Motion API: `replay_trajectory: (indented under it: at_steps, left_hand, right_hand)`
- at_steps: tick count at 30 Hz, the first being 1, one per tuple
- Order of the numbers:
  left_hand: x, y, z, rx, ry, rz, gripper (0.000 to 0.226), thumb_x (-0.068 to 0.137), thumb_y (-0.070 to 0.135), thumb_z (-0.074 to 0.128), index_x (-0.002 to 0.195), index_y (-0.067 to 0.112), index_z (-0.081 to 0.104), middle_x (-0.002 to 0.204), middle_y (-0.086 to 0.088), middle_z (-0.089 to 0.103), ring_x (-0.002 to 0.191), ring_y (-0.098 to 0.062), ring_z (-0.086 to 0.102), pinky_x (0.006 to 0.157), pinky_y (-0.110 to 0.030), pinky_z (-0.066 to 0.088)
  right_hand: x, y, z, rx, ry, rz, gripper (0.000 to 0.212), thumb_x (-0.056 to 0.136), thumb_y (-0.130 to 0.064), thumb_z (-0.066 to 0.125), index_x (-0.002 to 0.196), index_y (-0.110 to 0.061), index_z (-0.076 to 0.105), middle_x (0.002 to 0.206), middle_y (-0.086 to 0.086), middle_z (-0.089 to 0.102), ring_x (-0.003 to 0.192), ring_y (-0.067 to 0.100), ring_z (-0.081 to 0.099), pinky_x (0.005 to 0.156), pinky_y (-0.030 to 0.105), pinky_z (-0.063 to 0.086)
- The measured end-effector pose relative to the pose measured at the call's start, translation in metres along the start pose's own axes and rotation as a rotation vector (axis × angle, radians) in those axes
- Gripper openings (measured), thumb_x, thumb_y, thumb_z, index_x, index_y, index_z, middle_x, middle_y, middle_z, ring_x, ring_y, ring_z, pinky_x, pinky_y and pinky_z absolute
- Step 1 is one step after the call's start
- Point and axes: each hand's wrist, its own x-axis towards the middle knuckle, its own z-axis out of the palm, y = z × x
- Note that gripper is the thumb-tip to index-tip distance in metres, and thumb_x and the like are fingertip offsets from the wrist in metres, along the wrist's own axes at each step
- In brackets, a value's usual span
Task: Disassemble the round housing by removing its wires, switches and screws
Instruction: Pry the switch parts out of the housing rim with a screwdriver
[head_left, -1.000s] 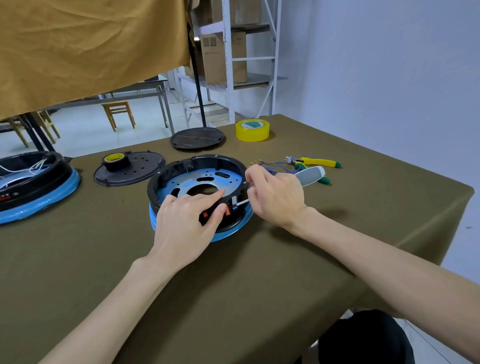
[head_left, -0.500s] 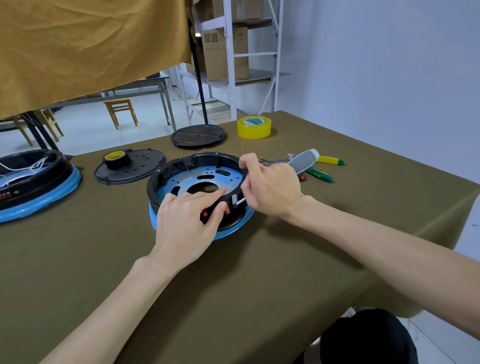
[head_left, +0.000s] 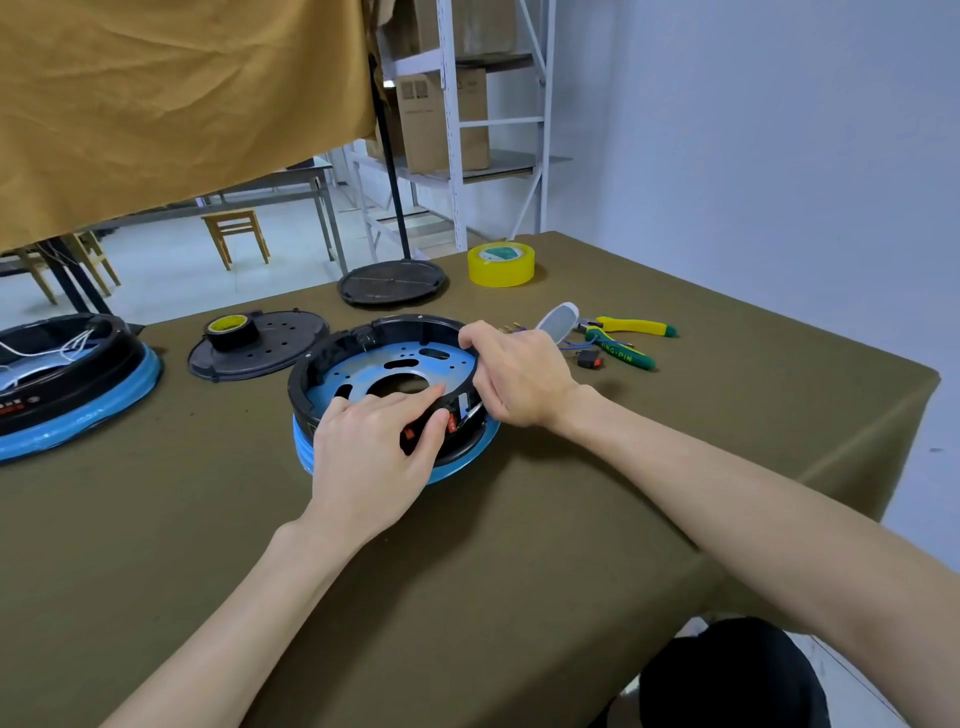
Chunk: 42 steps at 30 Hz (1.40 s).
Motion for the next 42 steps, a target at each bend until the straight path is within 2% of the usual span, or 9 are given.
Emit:
replay_trajectory:
  at_steps: [4,10,14,18,22,26,31,37,42]
  left_hand:
    - [0.000,-0.002,0.000,-0.006,0.003,0.019,0.040,0.101,0.045,0.050,0.130,0.028,0.072,0.098,0.014,0.078,0.079,-0.008,0.064,0.071,-0.036,0.044]
    - [-0.002,-0.003,-0.001,-0.002,0.003,0.028,0.041,0.099,0.045,0.051,0.130,0.027,0.071,0.098,0.014,0.078,0.079,-0.008,0.065,0.071,-0.034,0.041]
    - [-0.002,-0.005,-0.003,0.005,-0.019,0.049,0.039,0.098,0.042,0.056,0.131,0.026,0.070,0.101,0.014,0.077,0.083,-0.011,0.067,0.072,-0.035,0.042]
    - [-0.003,-0.008,-0.004,-0.007,-0.034,0.056,0.039,0.097,0.040,0.061,0.133,0.027,0.069,0.106,0.015,0.077,0.084,-0.009,0.065,0.073,-0.032,0.040]
    - [-0.004,-0.008,-0.006,-0.029,-0.025,0.058,0.042,0.094,0.042,0.057,0.130,0.026,0.071,0.106,0.015,0.078,0.084,-0.009,0.066,0.072,-0.032,0.040]
    - [-0.004,-0.007,-0.008,-0.053,-0.021,0.044,0.040,0.093,0.041,0.059,0.128,0.028,0.073,0.105,0.016,0.078,0.084,-0.007,0.066,0.073,-0.033,0.043]
    - [-0.007,-0.010,-0.010,-0.119,-0.011,0.031,0.038,0.091,0.042,0.060,0.125,0.032,0.074,0.104,0.018,0.078,0.088,-0.004,0.066,0.076,-0.032,0.042]
    - [-0.007,-0.013,-0.012,-0.140,-0.032,0.041,0.042,0.091,0.048,0.054,0.125,0.035,0.074,0.104,0.019,0.077,0.084,-0.003,0.063,0.077,-0.032,0.040]
    - [-0.007,-0.013,-0.011,-0.152,-0.018,0.042,0.046,0.091,0.052,0.047,0.124,0.035,0.074,0.104,0.019,0.077,0.079,0.003,0.053,0.076,-0.028,0.037]
  right_hand:
    - [-0.016,-0.009,-0.009,-0.106,0.135,0.205,0.015,0.098,-0.016,0.045,0.097,-0.007,0.058,0.060,-0.005,0.052,0.045,0.020,0.052,0.041,0.032,0.034]
    - [-0.044,-0.016,-0.025,-0.089,-0.067,0.520,0.063,0.104,-0.058,0.016,0.057,-0.019,0.033,0.047,-0.004,0.034,0.053,0.027,0.042,0.053,0.038,0.031]
    - [-0.062,-0.015,-0.034,-0.025,-0.320,0.402,0.066,0.097,-0.068,0.017,0.061,-0.020,0.045,0.069,-0.002,0.044,0.076,0.021,0.038,0.075,0.039,0.036]
    - [-0.079,-0.010,-0.039,-0.161,-0.347,0.216,0.037,0.108,-0.046,0.024,0.093,-0.021,0.047,0.095,-0.003,0.046,0.086,0.020,0.042,0.085,0.040,0.038]
    - [-0.085,0.001,-0.051,-0.293,-0.357,0.097,0.033,0.110,-0.038,0.028,0.120,-0.026,0.057,0.087,-0.004,0.054,0.079,0.024,0.054,0.069,0.041,0.045]
    - [-0.085,-0.004,-0.056,-0.188,-0.307,0.116,0.040,0.107,-0.047,0.029,0.129,-0.036,0.061,0.076,-0.005,0.053,0.067,0.022,0.057,0.048,0.032,0.035]
    - [-0.074,-0.014,-0.053,-0.227,-0.268,0.099,0.049,0.108,-0.052,0.015,0.110,-0.033,0.061,0.077,-0.008,0.056,0.068,0.020,0.060,0.047,0.031,0.035]
    - [-0.062,-0.018,-0.052,-0.292,-0.282,0.021,0.048,0.109,-0.052,0.020,0.092,-0.030,0.059,0.069,-0.007,0.048,0.059,0.019,0.055,0.047,0.028,0.019]
    - [-0.056,-0.014,-0.055,-0.336,-0.286,-0.043,0.047,0.108,-0.051,0.024,0.090,-0.028,0.060,0.068,-0.006,0.047,0.059,0.019,0.055,0.047,0.028,0.021]
